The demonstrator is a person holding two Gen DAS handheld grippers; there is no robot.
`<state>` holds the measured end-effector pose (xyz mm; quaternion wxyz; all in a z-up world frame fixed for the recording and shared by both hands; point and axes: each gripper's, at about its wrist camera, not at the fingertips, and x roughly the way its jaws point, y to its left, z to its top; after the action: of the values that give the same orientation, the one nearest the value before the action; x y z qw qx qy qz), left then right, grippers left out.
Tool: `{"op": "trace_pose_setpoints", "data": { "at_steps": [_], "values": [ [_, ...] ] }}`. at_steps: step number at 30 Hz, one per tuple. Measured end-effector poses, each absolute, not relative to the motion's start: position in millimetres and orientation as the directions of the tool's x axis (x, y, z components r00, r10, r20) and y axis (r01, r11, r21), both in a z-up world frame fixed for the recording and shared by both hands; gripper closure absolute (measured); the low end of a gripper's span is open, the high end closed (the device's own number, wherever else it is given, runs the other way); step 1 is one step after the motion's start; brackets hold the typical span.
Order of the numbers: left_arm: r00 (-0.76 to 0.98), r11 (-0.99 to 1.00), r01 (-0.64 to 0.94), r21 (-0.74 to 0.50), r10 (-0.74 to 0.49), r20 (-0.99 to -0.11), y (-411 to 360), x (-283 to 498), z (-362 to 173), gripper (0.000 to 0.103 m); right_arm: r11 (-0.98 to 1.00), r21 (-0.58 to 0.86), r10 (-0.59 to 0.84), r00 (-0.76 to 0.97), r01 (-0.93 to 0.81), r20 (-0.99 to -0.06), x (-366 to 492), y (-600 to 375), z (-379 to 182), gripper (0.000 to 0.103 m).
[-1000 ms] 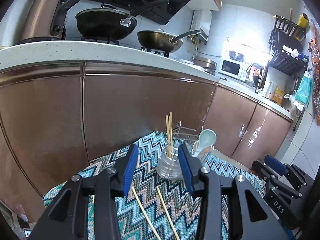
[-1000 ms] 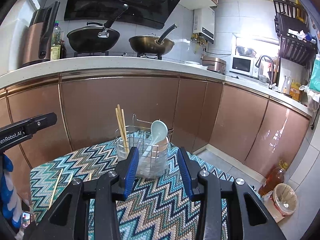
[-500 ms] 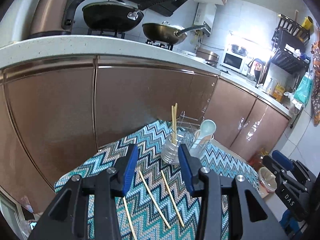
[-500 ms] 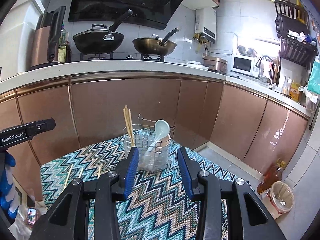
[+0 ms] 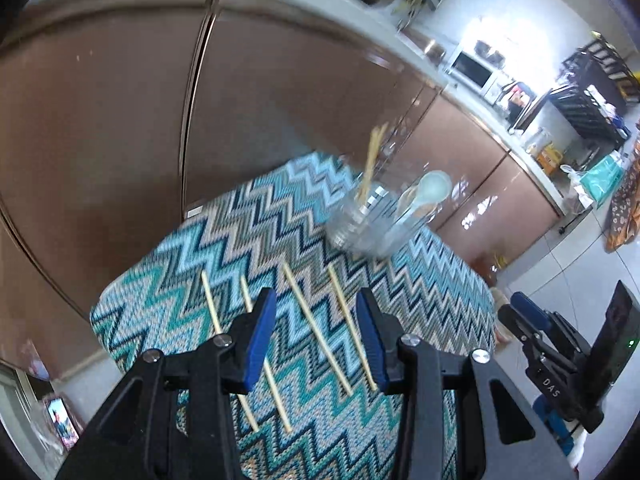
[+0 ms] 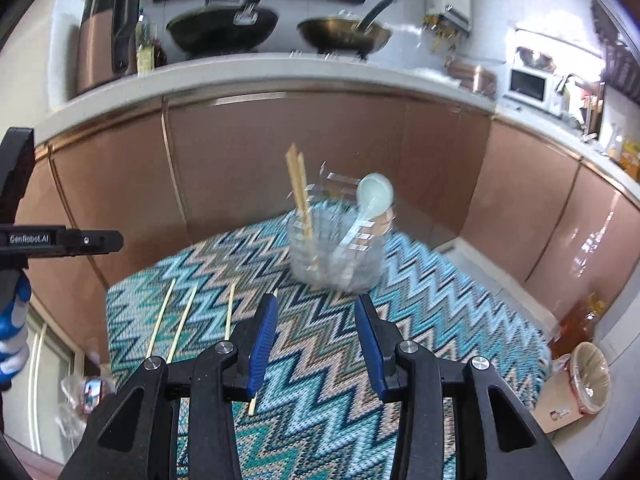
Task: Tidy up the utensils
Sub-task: 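Withdraw both open tools from the holder back over the loose chopsticks, then grasp a chopstick with left tool while right tool grasps another chopstick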
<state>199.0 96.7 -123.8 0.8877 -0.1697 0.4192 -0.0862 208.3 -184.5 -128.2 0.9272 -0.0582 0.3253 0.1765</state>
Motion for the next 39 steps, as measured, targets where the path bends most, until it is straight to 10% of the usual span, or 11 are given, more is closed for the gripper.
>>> {"op": "trace_pose_setpoints", "data": {
  "at_steps": [18,39],
  "values": [
    [0.286,0.931,-0.133,-0.340,-0.293,-0.912,103,305,-241,0.076,0.831,0.125,0.357,0.349,-0.542,-0.866,339,-89,-246,0.086],
    [0.185,0.947,-0.206,-0.247,-0.210,-0.960,92,331,-273,0.097,0.853,0.144,0.309,0.262,-0.502,-0.914,375,-68,-292,0.097]
  ]
}}
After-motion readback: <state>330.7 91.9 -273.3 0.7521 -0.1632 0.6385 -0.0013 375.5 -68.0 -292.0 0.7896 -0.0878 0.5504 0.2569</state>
